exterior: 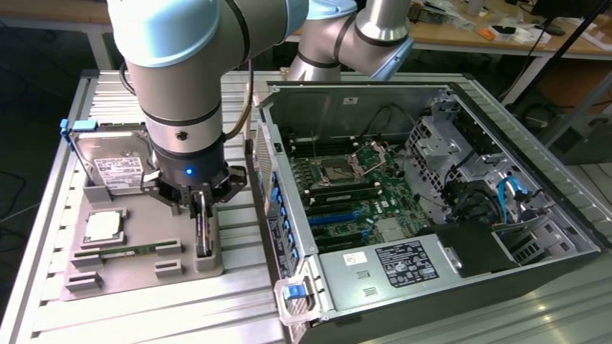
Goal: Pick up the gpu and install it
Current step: 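Pick up the gpu and move the gpu toward the slot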
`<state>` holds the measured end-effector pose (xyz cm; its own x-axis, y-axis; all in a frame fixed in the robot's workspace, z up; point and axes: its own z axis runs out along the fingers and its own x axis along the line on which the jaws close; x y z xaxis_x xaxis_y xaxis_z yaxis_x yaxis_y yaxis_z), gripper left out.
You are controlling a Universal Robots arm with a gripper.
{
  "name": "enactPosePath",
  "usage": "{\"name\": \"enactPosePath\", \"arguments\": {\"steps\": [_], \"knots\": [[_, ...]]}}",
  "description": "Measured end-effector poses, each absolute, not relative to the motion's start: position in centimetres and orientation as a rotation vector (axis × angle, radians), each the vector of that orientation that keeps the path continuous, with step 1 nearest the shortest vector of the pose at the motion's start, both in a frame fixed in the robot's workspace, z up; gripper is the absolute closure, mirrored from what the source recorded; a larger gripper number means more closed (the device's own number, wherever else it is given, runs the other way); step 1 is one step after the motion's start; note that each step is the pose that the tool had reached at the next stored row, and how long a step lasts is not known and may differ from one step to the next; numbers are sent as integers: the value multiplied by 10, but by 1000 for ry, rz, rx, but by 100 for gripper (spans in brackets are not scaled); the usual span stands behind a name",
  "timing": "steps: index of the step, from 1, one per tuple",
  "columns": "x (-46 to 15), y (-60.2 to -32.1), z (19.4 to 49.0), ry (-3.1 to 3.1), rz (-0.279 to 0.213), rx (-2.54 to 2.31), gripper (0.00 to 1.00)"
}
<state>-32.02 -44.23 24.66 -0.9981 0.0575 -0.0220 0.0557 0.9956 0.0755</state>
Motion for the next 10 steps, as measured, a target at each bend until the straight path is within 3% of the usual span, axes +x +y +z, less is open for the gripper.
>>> {"name": "enactPosePath", "arguments": {"steps": [10], "knots": [[-320,-442,250,3114,117,88,73]]}}
